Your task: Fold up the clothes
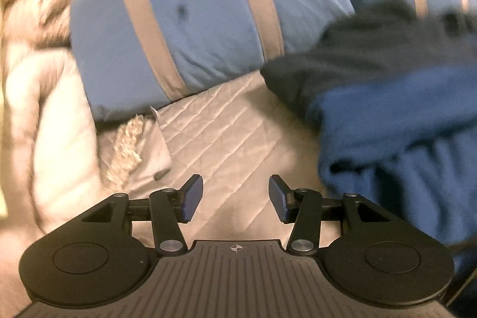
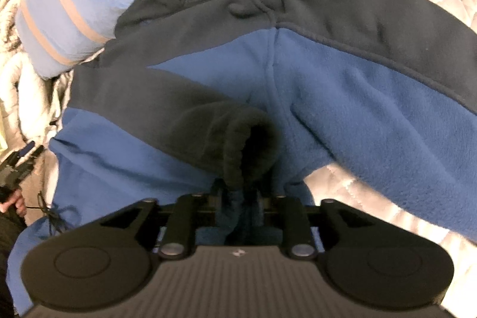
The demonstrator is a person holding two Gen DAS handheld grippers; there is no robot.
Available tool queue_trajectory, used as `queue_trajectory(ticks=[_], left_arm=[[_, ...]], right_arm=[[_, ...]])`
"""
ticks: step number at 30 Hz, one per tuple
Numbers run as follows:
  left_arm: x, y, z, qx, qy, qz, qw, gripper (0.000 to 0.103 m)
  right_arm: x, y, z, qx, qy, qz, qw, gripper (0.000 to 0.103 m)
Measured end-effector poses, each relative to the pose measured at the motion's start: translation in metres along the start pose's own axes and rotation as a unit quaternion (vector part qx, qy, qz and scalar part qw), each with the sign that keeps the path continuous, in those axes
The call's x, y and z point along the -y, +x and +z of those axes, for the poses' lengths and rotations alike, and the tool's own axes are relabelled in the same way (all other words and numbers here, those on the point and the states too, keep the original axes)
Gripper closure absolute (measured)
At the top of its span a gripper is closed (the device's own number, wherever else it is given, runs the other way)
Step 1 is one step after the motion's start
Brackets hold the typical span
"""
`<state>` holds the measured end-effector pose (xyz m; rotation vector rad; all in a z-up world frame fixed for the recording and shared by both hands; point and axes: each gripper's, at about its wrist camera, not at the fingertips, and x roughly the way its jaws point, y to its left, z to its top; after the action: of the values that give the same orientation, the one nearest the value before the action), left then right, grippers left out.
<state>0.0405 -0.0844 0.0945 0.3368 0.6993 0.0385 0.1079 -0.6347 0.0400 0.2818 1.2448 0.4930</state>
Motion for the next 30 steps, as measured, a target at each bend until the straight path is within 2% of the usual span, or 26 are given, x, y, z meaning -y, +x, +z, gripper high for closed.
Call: queue_trajectory(ticks=[2,3,5,8,9,10,13,16,17,18,19,23,30], left_arm=[[-0.011,0.001,0.002,0.004,-0.066,-0.03,0.9974,0.043],[-0.017,0.003,0.004,0.004,-0.103,-0.05,0.9934,0.041],[-0.028,0.011,0.003,-0.003,-0.181,-0.102,0.9782,0.04],[-0.036,0.027,0.001,-0.025,-0.27,-0.156,0.9499,0.04],[-0.036,0.033,0.0,-0.033,-0.289,-0.168,0.9418,0.04],[-0.035,0.038,0.0,-0.041,-0.297,-0.175,0.9378,0.04],[-0.03,0.053,-0.001,-0.062,-0.313,-0.191,0.9283,0.04],[-0.025,0.058,-0.006,-0.064,-0.325,-0.212,0.9194,0.041],[-0.024,0.058,-0.008,-0.063,-0.324,-0.218,0.9184,0.05],[-0.023,0.058,-0.01,-0.065,-0.319,-0.222,0.9192,0.065],[-0.023,0.058,-0.012,-0.068,-0.312,-0.226,0.9204,0.07],[-0.021,0.049,-0.022,-0.055,-0.292,-0.229,0.927,0.078],[-0.018,0.04,-0.029,-0.036,-0.258,-0.232,0.9373,0.082]], right_arm=[[-0.001,-0.001,0.0,-0.003,-0.003,-0.009,1.0,0.045],[-0.002,-0.003,-0.001,-0.003,-0.006,-0.012,1.0,0.042],[-0.004,-0.007,-0.002,-0.001,-0.014,-0.014,1.0,0.03],[-0.01,-0.015,-0.003,-0.001,-0.026,-0.014,1.0,0.021],[-0.013,-0.019,-0.003,0.0,-0.033,-0.018,0.999,0.02],[-0.017,-0.023,-0.004,0.003,-0.043,-0.025,0.999,0.018],[-0.031,-0.038,-0.004,0.014,-0.083,-0.053,0.995,0.016],[-0.046,-0.053,-0.003,0.029,-0.117,-0.083,0.989,0.015],[-0.051,-0.058,-0.002,0.035,-0.127,-0.091,0.987,0.015],[-0.056,-0.062,-0.002,0.04,-0.133,-0.094,0.986,0.015],[-0.06,-0.067,-0.001,0.045,-0.138,-0.095,0.985,0.015],[-0.081,-0.087,0.004,0.069,-0.155,-0.085,0.982,0.015],[-0.138,-0.104,0.019,0.096,-0.208,-0.063,0.971,0.015]])
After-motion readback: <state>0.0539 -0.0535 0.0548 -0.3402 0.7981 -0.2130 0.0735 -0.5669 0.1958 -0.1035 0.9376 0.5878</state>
